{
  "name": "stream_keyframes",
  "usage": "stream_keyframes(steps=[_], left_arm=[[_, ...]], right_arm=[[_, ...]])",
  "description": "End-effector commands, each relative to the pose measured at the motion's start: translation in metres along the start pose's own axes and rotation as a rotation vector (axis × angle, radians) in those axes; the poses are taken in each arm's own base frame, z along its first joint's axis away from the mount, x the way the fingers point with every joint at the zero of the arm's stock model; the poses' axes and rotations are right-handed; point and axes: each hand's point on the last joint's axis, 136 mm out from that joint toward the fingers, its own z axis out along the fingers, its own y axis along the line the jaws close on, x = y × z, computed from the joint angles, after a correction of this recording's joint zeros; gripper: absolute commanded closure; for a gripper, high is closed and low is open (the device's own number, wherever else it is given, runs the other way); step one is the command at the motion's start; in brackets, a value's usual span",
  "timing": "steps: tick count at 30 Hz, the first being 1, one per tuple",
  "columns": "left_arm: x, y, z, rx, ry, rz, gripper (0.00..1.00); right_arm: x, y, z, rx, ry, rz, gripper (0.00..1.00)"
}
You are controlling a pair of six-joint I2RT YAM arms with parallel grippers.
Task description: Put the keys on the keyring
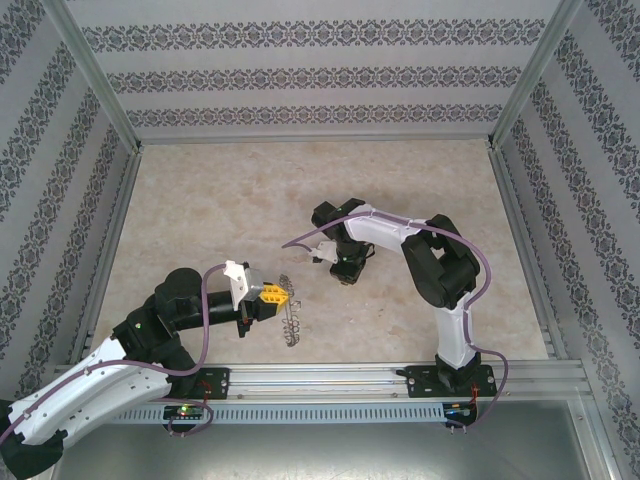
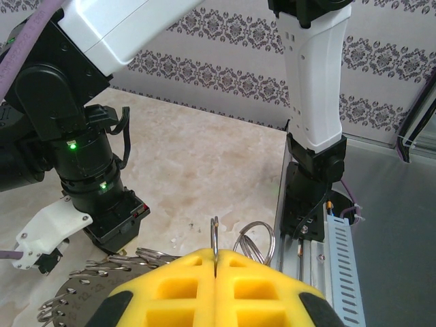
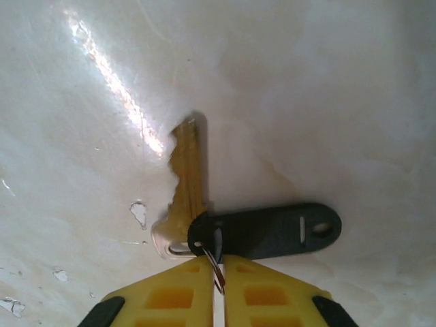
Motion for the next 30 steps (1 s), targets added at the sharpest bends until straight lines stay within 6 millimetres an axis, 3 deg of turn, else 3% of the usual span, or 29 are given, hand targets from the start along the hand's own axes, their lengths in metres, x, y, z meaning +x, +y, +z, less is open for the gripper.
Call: stream_keyframes(steps=[1, 4, 12, 18, 19, 22, 25, 30], left_arm=[[-0.019, -0.009, -0.007, 0.019, -0.048, 0.026, 1.00], [-0.019, -0.008, -0.007, 0.019, -0.047, 0.026, 1.00], [-0.018, -0.007, -0.007, 0.008, -0.038, 0.023, 1.00], [-0.017, -0.002, -0.007, -0.021, -0.026, 0.022, 1.00], [-0.017, -0.001, -0.007, -0.025, -0.026, 0.019, 1.00], [-0.015, 0.001, -0.005, -0.033, -0.021, 0.013, 1.00], [-0.014, 0.003, -0.003, -0.040, -0.019, 0.004, 1.00], [-0.012, 0.005, -0.003, -0.050, -0.019, -0.007, 1.00]], right_arm=[[0.005, 0.004, -0.005, -0.017, -0.007, 0.005, 0.94], [0.003, 0.004, -0.017, -0.008, -0.050, 0.017, 1.00], [0.001, 0.011, -0.056, 0.009, -0.215, 0.043, 1.00], [-0.013, 0.048, -0.111, -0.012, -0.523, -0.047, 1.00], [-0.014, 0.047, -0.119, -0.004, -0.582, -0.030, 1.00], [-0.004, 0.028, -0.116, 0.004, -0.568, 0.067, 1.00], [-0.006, 0.043, -0.110, -0.017, -0.527, 0.031, 1.00], [-0.003, 0.038, -0.082, -0.003, -0.375, 0.062, 1.00]])
